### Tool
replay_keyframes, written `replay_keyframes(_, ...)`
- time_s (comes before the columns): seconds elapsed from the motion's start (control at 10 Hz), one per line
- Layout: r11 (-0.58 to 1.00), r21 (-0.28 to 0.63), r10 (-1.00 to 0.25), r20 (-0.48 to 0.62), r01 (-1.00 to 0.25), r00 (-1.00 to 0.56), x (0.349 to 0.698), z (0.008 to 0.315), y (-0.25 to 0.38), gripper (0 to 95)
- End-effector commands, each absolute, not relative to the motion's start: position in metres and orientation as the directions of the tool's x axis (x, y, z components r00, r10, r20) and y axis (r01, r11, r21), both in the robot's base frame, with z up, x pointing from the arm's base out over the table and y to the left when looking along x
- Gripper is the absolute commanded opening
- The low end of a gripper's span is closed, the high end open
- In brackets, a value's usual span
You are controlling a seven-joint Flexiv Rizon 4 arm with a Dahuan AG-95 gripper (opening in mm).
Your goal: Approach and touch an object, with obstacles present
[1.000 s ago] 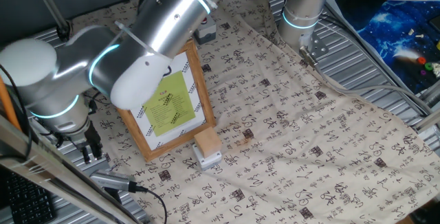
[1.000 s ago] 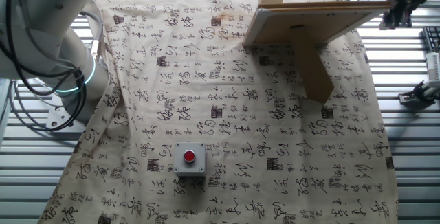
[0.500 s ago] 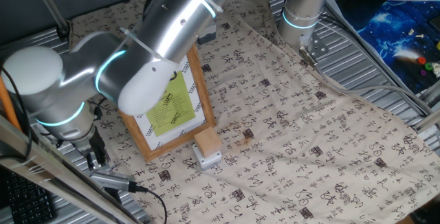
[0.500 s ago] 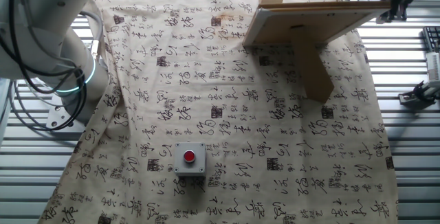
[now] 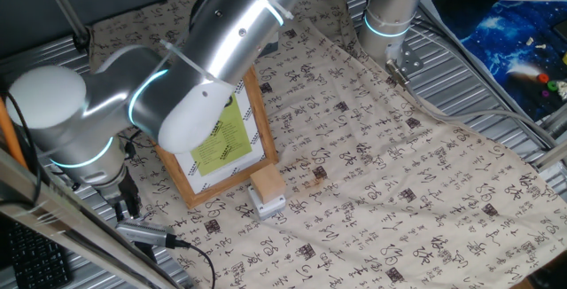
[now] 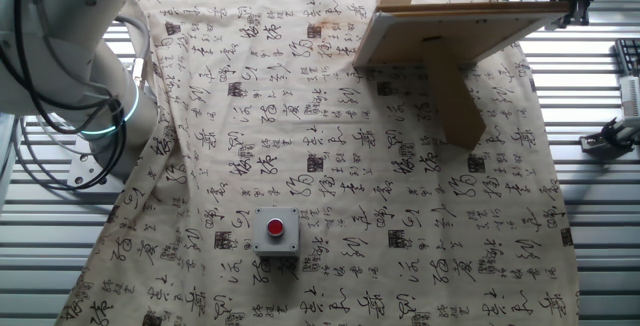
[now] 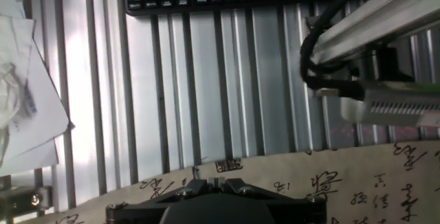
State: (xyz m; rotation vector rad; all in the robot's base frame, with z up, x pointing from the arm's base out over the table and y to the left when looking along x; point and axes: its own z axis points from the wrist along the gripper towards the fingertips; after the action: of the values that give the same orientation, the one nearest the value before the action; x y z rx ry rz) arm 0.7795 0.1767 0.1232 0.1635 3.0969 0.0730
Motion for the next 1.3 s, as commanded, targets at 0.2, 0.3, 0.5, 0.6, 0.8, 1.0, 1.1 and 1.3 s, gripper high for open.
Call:
replay_keyframes(0.2, 0.995, 0.047, 0.093, -0.037, 0.091, -0.995, 0.7802, 0.1231, 0.1770, 0.0)
replay_keyframes(0.3, 0.997, 0.024, 0.070, -0.039, 0.069, -0.997, 0.7802, 0.1231, 0.1770, 0.0)
replay_keyframes(0.5, 0.999, 0.011, 0.037, -0.049, 0.036, -0.998, 0.7802, 0.1231, 0.1770, 0.0)
replay_keyframes(0.6, 1.000, 0.015, -0.011, -0.054, -0.011, -0.998, 0.7802, 0.1231, 0.1770, 0.0)
replay_keyframes(0.8, 0.998, 0.020, -0.063, -0.046, -0.064, -0.997, 0.7802, 0.1231, 0.1770, 0.0)
replay_keyframes(1.0, 0.994, 0.056, -0.086, -0.070, -0.090, -0.994, 0.7802, 0.1231, 0.1770, 0.0)
replay_keyframes(1.1, 0.994, 0.059, -0.091, -0.071, -0.095, -0.993, 0.7802, 0.1231, 0.1770, 0.0)
replay_keyframes(1.3, 0.994, 0.054, -0.092, -0.070, -0.096, -0.993, 0.7802, 0.1231, 0.1770, 0.0)
